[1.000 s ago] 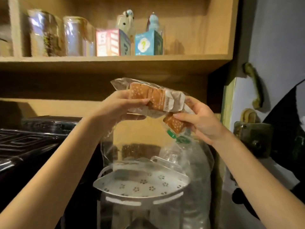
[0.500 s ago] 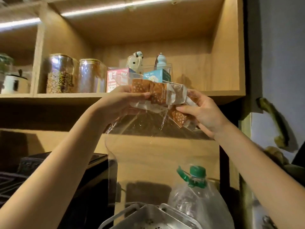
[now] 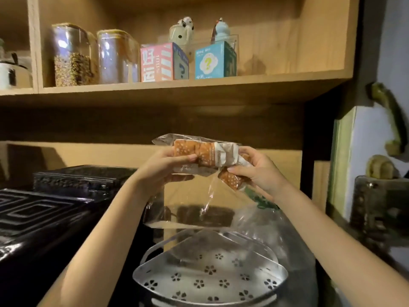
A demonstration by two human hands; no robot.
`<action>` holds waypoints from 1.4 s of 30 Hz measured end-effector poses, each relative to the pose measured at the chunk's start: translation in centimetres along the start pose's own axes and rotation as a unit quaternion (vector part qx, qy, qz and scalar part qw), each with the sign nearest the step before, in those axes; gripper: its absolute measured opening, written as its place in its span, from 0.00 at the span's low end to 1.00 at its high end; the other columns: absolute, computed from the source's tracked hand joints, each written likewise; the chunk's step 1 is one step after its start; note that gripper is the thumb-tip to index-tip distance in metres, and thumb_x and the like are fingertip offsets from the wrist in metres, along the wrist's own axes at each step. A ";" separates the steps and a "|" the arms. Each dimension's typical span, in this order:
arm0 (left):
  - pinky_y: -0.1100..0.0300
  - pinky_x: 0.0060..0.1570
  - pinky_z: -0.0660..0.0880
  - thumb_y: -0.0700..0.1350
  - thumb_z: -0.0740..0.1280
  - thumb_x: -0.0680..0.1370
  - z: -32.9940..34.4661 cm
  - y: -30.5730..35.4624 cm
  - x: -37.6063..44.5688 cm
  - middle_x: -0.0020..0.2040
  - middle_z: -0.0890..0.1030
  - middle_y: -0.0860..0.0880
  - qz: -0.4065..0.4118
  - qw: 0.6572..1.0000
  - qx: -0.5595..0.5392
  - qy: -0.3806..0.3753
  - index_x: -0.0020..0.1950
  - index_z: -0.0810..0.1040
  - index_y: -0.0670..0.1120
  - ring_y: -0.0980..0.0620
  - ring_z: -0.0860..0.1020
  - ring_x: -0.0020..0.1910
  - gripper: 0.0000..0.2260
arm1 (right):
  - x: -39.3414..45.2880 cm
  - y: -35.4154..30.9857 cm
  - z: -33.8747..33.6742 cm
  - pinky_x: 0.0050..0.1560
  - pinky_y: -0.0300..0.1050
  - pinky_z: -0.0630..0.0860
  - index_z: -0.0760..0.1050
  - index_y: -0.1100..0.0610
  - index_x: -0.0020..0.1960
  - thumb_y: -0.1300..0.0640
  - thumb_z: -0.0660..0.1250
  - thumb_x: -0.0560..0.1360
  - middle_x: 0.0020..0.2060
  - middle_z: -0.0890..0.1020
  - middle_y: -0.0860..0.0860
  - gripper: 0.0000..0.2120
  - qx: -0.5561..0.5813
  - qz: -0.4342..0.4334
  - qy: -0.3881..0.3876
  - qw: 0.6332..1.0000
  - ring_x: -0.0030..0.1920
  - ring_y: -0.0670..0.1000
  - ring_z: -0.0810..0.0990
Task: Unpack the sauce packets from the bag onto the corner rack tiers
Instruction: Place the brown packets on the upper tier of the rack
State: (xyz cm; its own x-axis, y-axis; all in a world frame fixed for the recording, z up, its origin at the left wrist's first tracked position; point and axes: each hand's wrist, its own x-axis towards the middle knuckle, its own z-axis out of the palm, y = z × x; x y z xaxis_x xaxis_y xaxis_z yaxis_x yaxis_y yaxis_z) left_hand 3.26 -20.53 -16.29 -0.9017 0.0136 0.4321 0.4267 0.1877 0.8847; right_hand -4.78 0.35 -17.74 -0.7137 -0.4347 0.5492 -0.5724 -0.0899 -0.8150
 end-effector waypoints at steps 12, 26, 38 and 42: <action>0.56 0.43 0.78 0.44 0.74 0.65 1.2 -10.8 -3.0 0.45 0.84 0.47 -0.135 0.986 -0.093 -0.029 0.50 0.82 0.47 0.51 0.82 0.43 0.14 | -4.3 9.8 0.8 0.51 0.45 0.78 0.74 0.48 0.54 0.65 0.75 0.64 0.54 0.79 0.48 0.23 -0.015 0.122 -0.009 0.992 0.55 0.48 0.78; 0.58 0.50 0.77 0.46 0.63 0.71 0.9 -10.2 -3.4 0.47 0.85 0.51 -0.061 0.988 -0.141 0.007 0.54 0.77 0.46 0.51 0.82 0.51 0.13 | -6.3 9.8 -1.4 0.41 0.42 0.81 0.77 0.60 0.55 0.60 0.71 0.65 0.44 0.86 0.54 0.18 0.108 0.243 -0.095 0.959 0.40 0.50 0.84; 0.56 0.50 0.79 0.48 0.77 0.62 0.0 -11.2 -6.3 0.45 0.85 0.42 -0.090 0.991 0.098 -0.034 0.47 0.84 0.44 0.46 0.83 0.47 0.15 | -5.6 8.4 -0.7 0.36 0.42 0.82 0.78 0.60 0.44 0.67 0.66 0.72 0.32 0.84 0.51 0.05 0.198 0.119 0.061 0.971 0.33 0.48 0.83; 0.52 0.47 0.78 0.36 0.70 0.70 0.8 -10.7 -5.5 0.38 0.84 0.41 -0.044 0.996 0.046 0.056 0.46 0.82 0.36 0.47 0.82 0.39 0.07 | -5.6 8.0 -1.1 0.41 0.42 0.82 0.78 0.60 0.47 0.65 0.68 0.71 0.37 0.84 0.53 0.06 0.219 0.099 0.058 0.969 0.39 0.51 0.83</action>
State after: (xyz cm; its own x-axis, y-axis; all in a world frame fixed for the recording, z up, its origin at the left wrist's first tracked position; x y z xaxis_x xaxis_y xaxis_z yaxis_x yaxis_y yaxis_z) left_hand 3.65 -21.82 -28.27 -0.9197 -0.1162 0.3751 0.3336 0.2729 0.9024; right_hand -5.80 3.09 -27.17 -0.8475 -0.3803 0.3704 -0.2119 -0.3973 -0.8929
